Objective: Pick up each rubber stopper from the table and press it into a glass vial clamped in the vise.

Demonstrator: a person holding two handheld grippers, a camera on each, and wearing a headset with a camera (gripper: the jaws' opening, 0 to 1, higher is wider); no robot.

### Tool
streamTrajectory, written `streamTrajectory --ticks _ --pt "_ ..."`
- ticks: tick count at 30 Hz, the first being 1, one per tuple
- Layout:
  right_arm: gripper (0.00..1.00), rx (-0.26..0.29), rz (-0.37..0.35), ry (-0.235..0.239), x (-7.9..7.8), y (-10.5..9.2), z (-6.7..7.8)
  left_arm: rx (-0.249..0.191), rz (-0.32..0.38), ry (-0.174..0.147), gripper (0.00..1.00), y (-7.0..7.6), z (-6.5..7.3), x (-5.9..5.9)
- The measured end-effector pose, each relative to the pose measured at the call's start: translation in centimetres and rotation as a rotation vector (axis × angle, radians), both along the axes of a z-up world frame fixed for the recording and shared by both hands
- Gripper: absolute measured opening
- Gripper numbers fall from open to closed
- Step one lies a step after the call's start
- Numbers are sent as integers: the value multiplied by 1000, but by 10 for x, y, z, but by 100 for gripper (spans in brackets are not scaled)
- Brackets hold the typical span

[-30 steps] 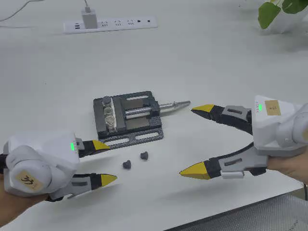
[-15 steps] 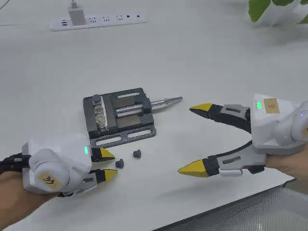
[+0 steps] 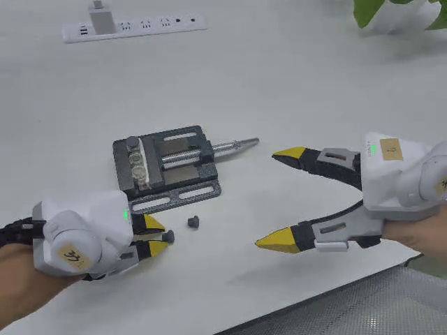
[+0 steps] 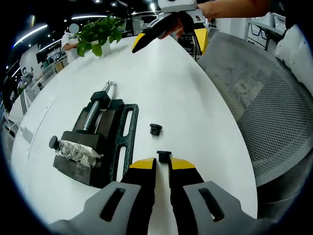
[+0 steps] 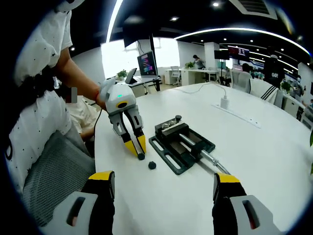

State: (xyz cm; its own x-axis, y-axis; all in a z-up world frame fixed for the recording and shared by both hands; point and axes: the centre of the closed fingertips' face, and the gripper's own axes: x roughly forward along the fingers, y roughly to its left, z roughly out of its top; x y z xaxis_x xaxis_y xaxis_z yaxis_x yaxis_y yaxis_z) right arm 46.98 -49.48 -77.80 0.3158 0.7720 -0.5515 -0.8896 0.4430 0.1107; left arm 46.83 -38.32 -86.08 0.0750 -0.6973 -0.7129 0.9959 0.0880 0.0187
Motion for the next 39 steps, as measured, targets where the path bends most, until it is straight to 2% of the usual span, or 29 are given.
streamTrajectory --ticks 10,19,27,35,39 --pt "81 -5 -2 3 1 -1 0 3 -5 11 5 -1 -1 -1" --pt "80 -2 -3 1 2 1 1 6 -13 0 4 -1 -1 0" --pt "79 -1 2 4 1 4 1 5 15 10 4 0 0 2" --pt "79 6 11 3 3 11 5 -21 45 0 4 3 14 8" --pt "78 14 20 -4 4 18 10 -48 64 -5 4 3 26 10"
